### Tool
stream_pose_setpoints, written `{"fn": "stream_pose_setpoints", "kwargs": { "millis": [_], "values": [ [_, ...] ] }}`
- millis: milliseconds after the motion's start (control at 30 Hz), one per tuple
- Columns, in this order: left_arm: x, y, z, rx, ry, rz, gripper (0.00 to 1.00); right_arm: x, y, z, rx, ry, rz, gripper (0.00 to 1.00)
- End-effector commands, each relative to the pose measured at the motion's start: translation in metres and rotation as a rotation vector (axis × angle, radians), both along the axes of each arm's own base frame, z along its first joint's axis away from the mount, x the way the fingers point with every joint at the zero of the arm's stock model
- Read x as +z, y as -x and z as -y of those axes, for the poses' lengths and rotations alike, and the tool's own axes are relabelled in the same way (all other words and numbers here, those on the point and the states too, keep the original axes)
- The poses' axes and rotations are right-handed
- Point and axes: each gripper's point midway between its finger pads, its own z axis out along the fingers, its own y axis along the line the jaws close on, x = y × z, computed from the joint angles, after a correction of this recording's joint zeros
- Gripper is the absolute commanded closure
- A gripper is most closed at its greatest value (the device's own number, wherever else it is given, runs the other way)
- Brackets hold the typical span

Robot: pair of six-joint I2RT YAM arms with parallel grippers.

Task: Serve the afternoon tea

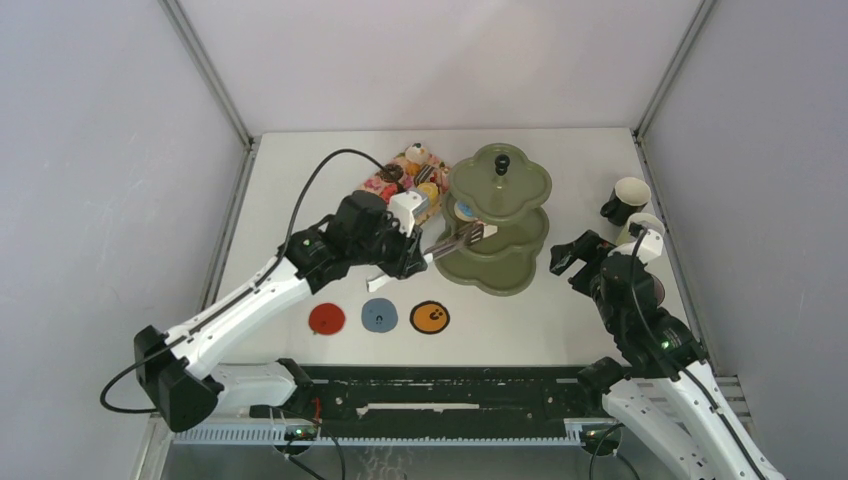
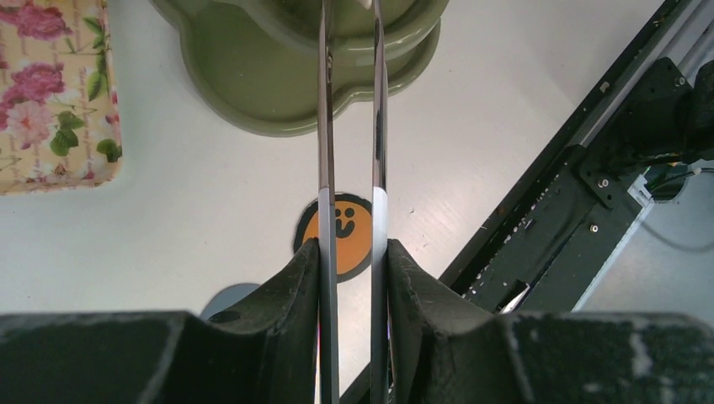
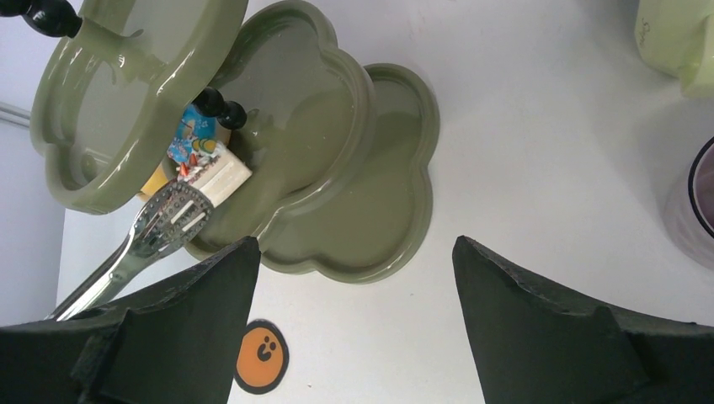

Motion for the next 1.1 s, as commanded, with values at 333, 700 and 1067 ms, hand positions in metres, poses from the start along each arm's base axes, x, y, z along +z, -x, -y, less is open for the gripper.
{"fn": "stream_pose_setpoints", "kwargs": {
  "millis": [333, 700, 1067],
  "values": [
    [0.049, -0.003, 0.009, -0.06, 0.028, 0.067, 0.49, 0.006, -0.004, -0.006, 0.01, -0.027, 0.016, 0.07],
    [0.063, 0.012, -0.012, -0.061, -0.005, 0.084, 0.5, 0.006, -0.006, -0.009, 0.016, -0.031, 0.013, 0.07],
    [0.066, 0.034, -0.05, 0.0, -0.03, 0.117, 0.57, 0.002, -0.009, -0.015, 0.034, -0.038, 0.0, 0.07]
  ]
}}
